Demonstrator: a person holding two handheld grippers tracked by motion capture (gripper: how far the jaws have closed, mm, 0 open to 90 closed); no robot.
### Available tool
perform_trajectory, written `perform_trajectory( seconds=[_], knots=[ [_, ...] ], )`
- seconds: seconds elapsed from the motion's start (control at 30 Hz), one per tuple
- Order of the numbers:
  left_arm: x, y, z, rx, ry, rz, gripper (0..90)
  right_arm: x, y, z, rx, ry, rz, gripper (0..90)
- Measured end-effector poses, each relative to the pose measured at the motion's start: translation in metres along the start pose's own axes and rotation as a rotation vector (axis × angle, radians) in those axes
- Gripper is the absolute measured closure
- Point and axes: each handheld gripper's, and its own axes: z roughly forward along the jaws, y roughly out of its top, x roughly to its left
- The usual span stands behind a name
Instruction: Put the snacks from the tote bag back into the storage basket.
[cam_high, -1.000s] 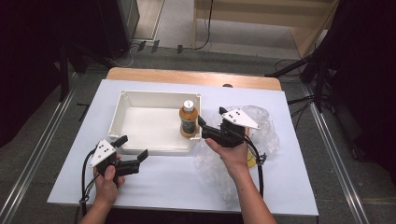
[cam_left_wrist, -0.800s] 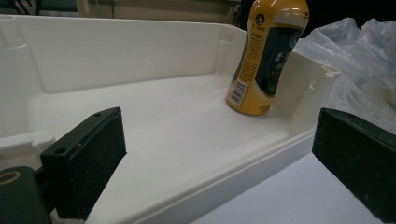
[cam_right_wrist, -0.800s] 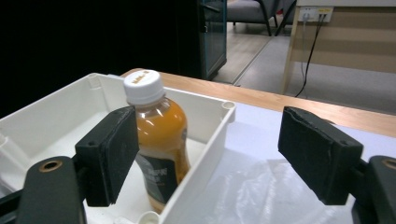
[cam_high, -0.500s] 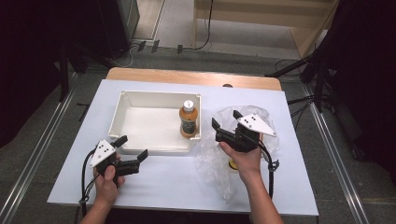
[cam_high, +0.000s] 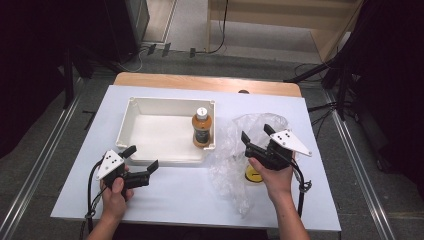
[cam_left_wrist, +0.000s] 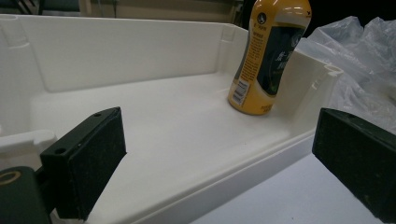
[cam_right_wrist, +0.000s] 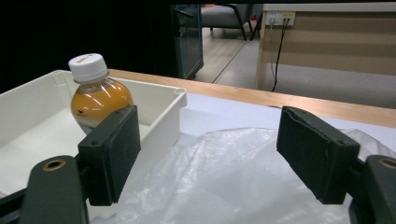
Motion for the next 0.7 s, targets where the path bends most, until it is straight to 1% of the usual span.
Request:
perform_trajectory(
  seconds=[0.13, 0.23, 0.4, 0.53, 0.7],
  knots=[
    [0.000, 0.000, 0.000, -0.002, 0.000, 0.000, 3.1, -0.006, -0.005, -0.004, 0.007, -0.014, -0.006, 22.3],
    [0.000, 0.000, 0.000, -0.003, 0.000, -0.002, 3.1, -0.012, -0.009, -0.007, 0.008, -0.020, 0.002, 22.3],
    [0.000, 0.000, 0.000, 0.000, 0.000, 0.003, 3.1, -0.019, -0.016, -0.011, 0.010, -0.034, 0.001, 22.2],
    [0.000, 0.000, 0.000, 0.002, 0.001, 0.005, 3.1, -0.028, -0.021, -0.014, 0.001, -0.053, 0.001, 22.3],
    [0.000, 0.000, 0.000, 0.000, 0.000, 0.001, 3.1, -0.038, -0.027, -0.019, -0.003, -0.076, 0.027, 22.3]
  ],
)
